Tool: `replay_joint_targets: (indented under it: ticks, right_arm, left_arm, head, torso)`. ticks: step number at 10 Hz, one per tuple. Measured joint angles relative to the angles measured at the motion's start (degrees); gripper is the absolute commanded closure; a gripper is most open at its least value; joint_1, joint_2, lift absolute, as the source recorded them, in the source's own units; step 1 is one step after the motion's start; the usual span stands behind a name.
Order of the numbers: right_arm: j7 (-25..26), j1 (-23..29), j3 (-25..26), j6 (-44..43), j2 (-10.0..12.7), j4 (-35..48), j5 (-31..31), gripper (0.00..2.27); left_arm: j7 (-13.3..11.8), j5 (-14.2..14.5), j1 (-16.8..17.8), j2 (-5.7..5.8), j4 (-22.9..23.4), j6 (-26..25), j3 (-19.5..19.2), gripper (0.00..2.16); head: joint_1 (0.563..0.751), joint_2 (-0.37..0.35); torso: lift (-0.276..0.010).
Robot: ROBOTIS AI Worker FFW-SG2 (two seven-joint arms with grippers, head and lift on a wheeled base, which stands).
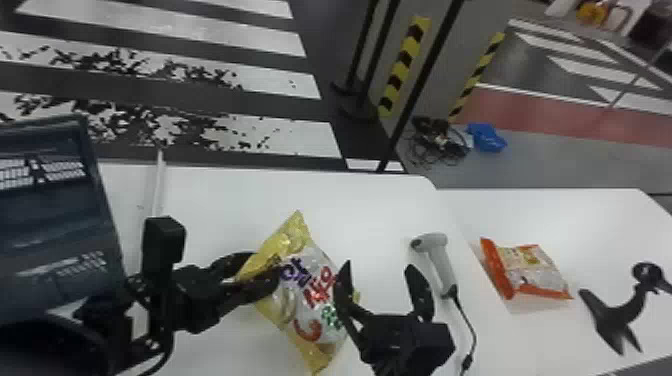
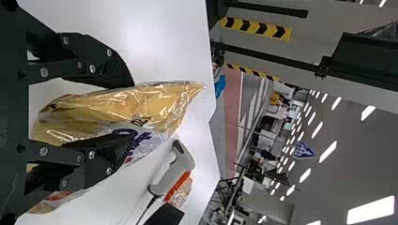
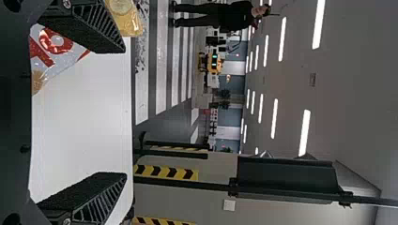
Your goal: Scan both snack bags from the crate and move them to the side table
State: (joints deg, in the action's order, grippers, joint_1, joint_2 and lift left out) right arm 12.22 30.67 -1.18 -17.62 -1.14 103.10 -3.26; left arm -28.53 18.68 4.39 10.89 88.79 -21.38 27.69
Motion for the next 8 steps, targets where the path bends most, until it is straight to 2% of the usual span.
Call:
replay_joint_targets:
  ticks: [2,4,6,8]
  right_arm:
    - [0.0,0.0,-0.2,0.0,0.0,0.0,0.0,0.05]
    - [0.0,0.1,-0.3,0.0,0.0,0.1,0.0,0.05]
    - [0.0,0.1,-0.3,0.1,-0.1,0.3,-0.1,0.05]
    - [-0.1,0.0,-0.2,0.2,-0.1,0.3,-0.1,0.05]
  left_arm:
    - [2.7,-7.5,0.2,0.22,0.6,0.2,1.2,0.03]
    - [7.7,-12.5,0.1,0.7,2.8,1.3,1.3,0.03]
    - [13.3,-14.2,-4.2,1.73,10.4,5.6,-1.4,0.03]
    - [16.6,-15.0,-11.1,3.94,19.9,10.5,-6.6,0.03]
  head:
    - [0.695,-0.35]
    - [0.695,-0.348]
    - [0.695,-0.324]
    - [0.695,-0.276]
  torso:
    - [-0.099]
    - [-0.099]
    - [-0.099]
    - [-0.099]
